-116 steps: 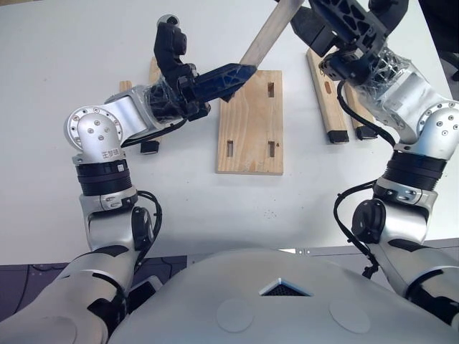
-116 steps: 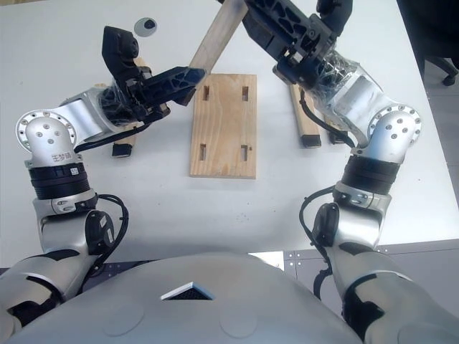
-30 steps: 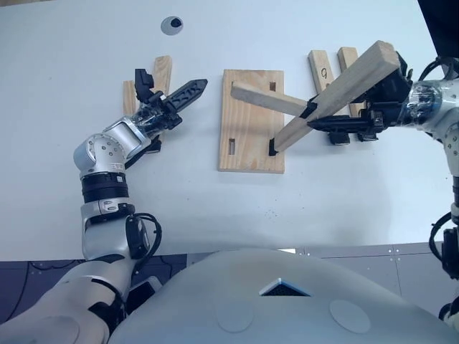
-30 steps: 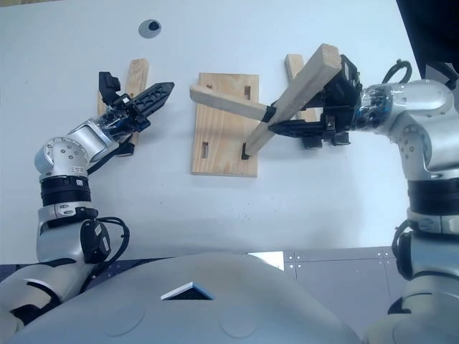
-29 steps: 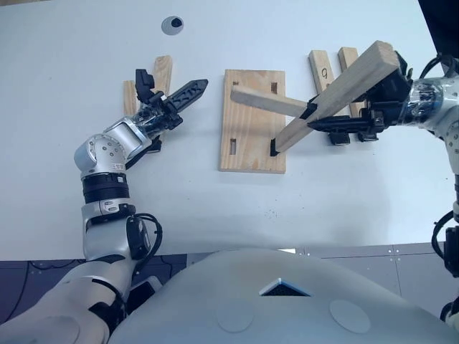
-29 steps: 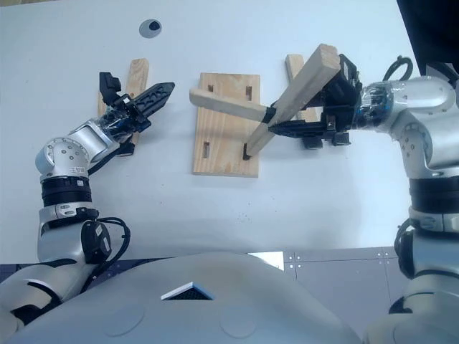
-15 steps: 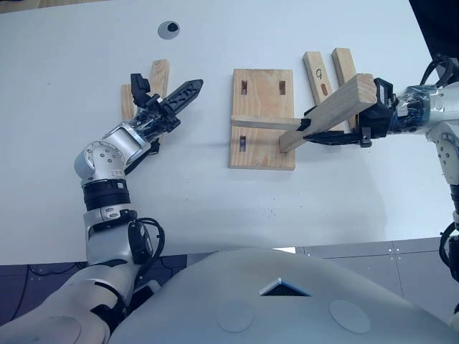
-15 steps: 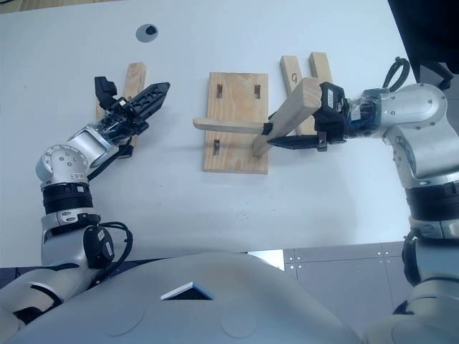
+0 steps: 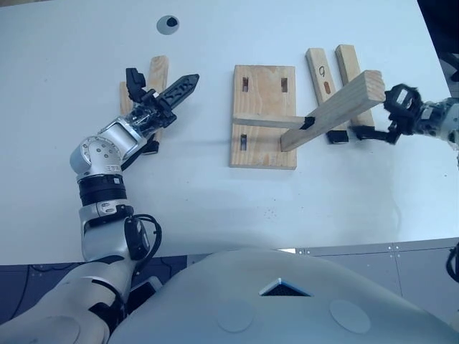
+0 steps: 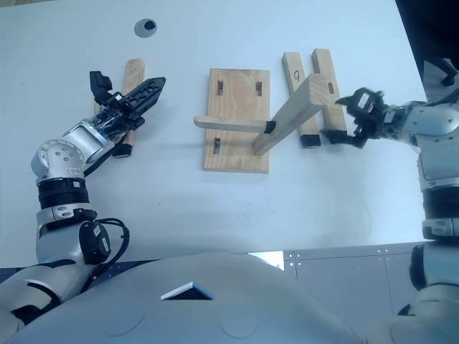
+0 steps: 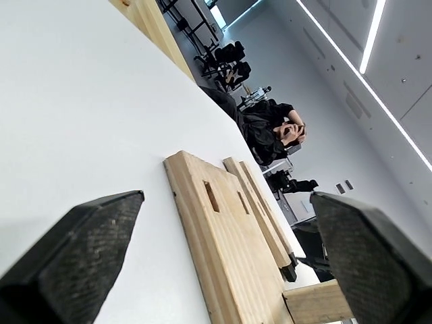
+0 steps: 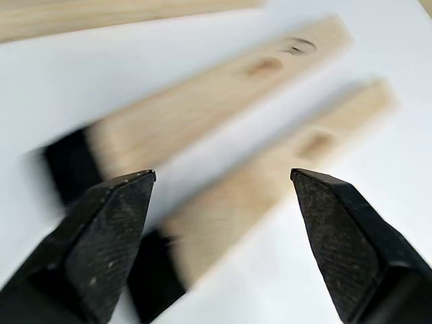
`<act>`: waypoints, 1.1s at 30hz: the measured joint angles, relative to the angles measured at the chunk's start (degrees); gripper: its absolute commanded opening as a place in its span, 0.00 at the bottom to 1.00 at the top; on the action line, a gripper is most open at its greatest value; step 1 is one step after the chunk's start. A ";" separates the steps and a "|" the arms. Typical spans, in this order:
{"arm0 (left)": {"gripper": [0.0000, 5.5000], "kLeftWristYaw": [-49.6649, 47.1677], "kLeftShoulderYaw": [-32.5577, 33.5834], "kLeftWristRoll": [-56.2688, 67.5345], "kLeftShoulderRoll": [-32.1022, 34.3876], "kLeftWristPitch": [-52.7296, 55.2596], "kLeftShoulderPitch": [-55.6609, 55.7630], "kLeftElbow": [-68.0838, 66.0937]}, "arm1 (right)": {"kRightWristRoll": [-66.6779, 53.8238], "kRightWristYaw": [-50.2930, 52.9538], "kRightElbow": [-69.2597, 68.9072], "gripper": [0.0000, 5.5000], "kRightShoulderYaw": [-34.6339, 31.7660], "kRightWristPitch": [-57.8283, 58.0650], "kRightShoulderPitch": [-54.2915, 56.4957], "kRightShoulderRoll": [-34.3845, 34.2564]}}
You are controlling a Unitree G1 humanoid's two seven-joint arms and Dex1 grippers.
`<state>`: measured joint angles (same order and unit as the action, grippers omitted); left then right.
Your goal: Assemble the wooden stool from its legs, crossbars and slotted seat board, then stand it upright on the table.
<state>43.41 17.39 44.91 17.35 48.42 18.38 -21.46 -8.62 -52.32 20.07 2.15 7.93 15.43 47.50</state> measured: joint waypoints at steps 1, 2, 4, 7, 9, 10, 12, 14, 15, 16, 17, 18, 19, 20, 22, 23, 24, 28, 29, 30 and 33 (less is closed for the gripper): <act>0.82 0.18 -0.38 -0.05 -0.22 -0.02 0.08 0.00 | -2.83 2.50 -1.09 0.67 -2.17 3.87 0.44 -2.84; 0.82 0.38 -0.52 -0.12 -0.24 -0.02 0.09 0.00 | -5.71 5.14 -3.19 0.67 -4.23 7.97 0.47 -5.73; 0.82 0.51 -0.80 -0.41 -0.21 -0.03 0.23 -0.05 | -9.05 9.41 -8.40 0.67 -6.27 14.51 -0.66 -9.55; 0.82 0.62 -0.83 -0.85 -0.11 -0.03 0.26 -0.41 | -10.99 14.64 -15.94 0.67 -7.26 22.52 -4.24 -12.45; 0.82 0.64 -0.93 -0.89 -0.13 -0.03 0.35 -0.46 | -10.97 17.97 -19.81 0.67 -6.71 26.71 -6.55 -13.61; 0.82 0.64 -0.93 -0.89 -0.13 -0.03 0.35 -0.47 | -10.50 20.07 -21.14 0.67 -6.50 28.68 -7.58 -14.55; 0.82 0.64 -1.01 -0.90 -0.17 -0.02 0.39 -0.47 | -9.94 21.84 -22.10 0.67 -5.71 30.57 -8.82 -16.01; 0.82 0.63 -1.08 -0.90 -0.20 -0.02 0.41 -0.46 | -9.64 23.47 -22.14 0.67 -5.24 32.08 -9.94 -17.92; 0.82 0.62 -1.13 -0.91 -0.21 -0.01 0.41 -0.47 | -9.77 23.73 -22.11 0.67 -4.82 32.56 -10.39 -18.03; 0.82 0.62 -1.12 -0.91 -0.21 -0.01 0.41 -0.46 | -9.77 23.92 -22.05 0.67 -4.79 32.88 -10.46 -18.06; 0.82 0.61 -1.16 -0.91 -0.21 0.00 0.41 -0.46 | -9.79 24.04 -22.01 0.64 -4.81 33.04 -10.46 -18.20; 0.82 0.60 -1.20 -0.91 -0.21 0.01 0.41 -0.46 | -9.78 24.51 -21.97 0.63 -4.89 33.40 -10.44 -18.94; 0.82 0.59 -1.24 -0.90 -0.24 0.01 0.43 -0.46 | -9.76 25.06 -22.04 0.59 -4.76 33.34 -10.31 -20.09; 0.82 0.58 -1.26 -0.90 -0.26 0.01 0.44 -0.46 | -9.58 25.13 -22.07 0.57 -4.40 33.41 -10.17 -20.05; 0.82 0.47 -1.25 -0.89 -0.29 0.01 0.46 -0.45 | -7.57 26.41 -22.28 0.52 -3.05 33.43 -9.80 -19.93; 0.82 0.45 -1.26 -0.89 -0.33 0.01 0.50 -0.39 | -5.81 27.55 -22.52 0.49 -1.85 33.38 -9.53 -19.80; 0.82 0.45 -1.26 -0.87 -0.33 0.01 0.52 -0.28 | -4.41 28.44 -22.72 0.46 -0.99 33.38 -9.30 -19.75; 0.82 -0.24 -2.05 -1.62 -0.79 -1.55 0.57 3.14 | 0.58 32.09 -23.82 0.37 2.49 33.50 -8.27 -19.70; 0.82 -0.78 -2.56 -2.13 -1.15 -2.28 0.64 4.36 | 1.62 32.83 -24.08 0.37 2.89 33.49 -8.24 -19.78; 0.82 -1.16 -2.64 -2.16 -1.52 -2.53 0.69 5.16 | 1.82 33.42 -24.14 0.37 2.70 33.59 -8.21 -19.97; 0.82 -2.21 -3.63 -2.71 -1.78 -3.29 2.07 8.13 | 1.00 35.51 -24.05 0.37 -0.65 34.97 -8.17 -22.48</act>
<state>41.20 13.76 42.20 15.57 45.12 20.45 -13.33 -7.62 -16.81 -3.98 1.50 42.91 7.26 25.02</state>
